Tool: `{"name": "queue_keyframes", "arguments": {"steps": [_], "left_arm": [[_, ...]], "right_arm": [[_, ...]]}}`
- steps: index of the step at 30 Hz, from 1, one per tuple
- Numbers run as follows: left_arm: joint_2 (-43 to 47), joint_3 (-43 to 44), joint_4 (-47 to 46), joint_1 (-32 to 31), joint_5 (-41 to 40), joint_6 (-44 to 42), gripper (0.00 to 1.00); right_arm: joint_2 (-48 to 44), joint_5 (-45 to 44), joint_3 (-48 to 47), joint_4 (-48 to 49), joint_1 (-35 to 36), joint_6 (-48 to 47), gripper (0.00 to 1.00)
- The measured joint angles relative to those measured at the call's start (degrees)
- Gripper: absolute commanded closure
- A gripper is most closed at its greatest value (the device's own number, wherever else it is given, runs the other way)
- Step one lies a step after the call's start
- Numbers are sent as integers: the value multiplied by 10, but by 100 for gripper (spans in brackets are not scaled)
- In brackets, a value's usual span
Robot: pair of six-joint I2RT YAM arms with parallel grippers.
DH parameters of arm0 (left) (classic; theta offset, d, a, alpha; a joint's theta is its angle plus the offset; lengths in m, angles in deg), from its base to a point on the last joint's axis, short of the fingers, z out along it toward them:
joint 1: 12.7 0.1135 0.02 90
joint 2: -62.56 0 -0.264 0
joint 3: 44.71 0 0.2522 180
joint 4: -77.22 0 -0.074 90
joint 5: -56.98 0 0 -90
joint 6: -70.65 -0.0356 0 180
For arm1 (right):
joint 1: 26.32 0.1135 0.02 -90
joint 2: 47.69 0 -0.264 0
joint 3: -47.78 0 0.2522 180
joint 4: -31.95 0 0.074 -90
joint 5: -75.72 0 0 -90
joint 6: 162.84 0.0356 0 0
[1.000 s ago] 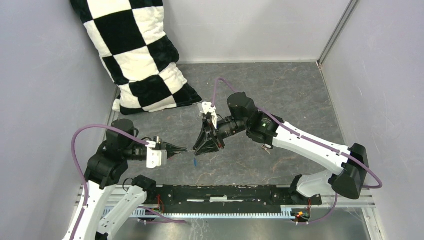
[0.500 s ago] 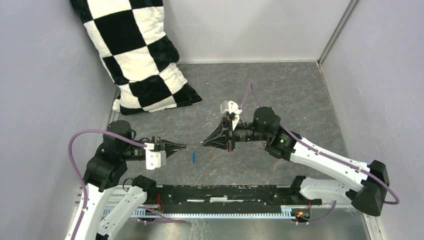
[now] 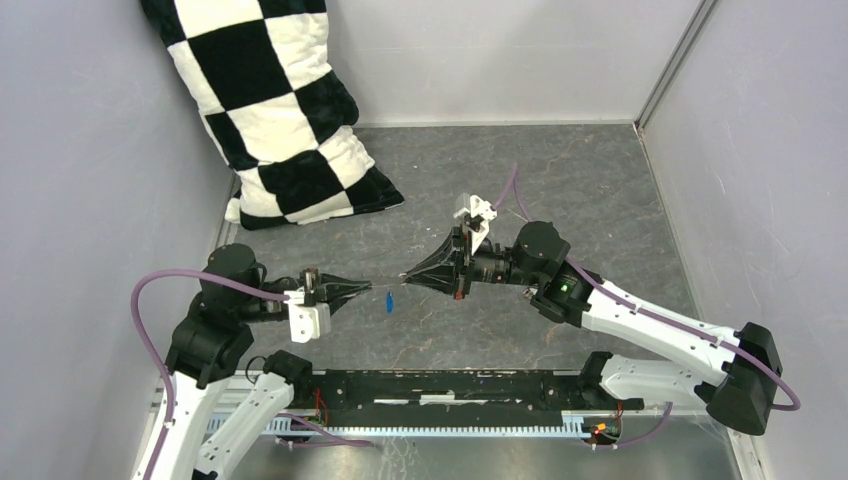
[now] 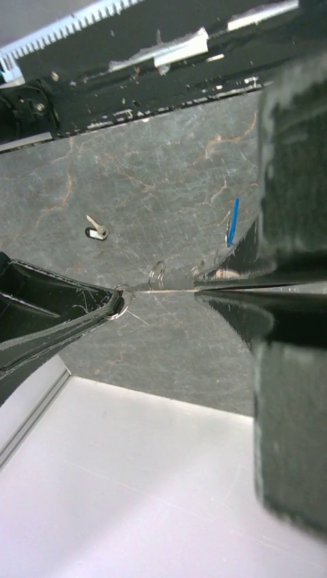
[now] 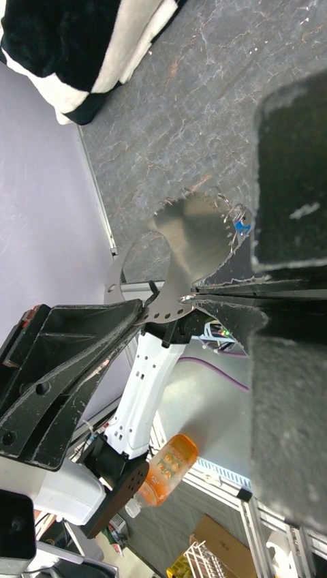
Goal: Put the keys on the keyring
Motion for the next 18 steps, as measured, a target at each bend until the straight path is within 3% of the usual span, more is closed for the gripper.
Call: {"name": "queue_keyframes", "arguments": {"steps": [1,3,5,7,13,18], "left_arm": [[0,-1,-1,0,0,0,66],[1,-3,0,0,0,1,54],[1,-6,4,0,6,16,33],[-4,-6,3,0,20,50,26],[-57,-4,-36,0,46,239,29],[-91,14,-78,0,36,339,36]], "right_arm": [[0,-1,0,1,0,3,99],[0,-7,0,3,-1,3,99],[-1,-17,-3,0,-5,0,99],[3,-19,-17,-23,-8,-12,99],[15,-18,-82,-79,-8,-70,99],[27,-7,-117,-133,-8,-130,99]]}}
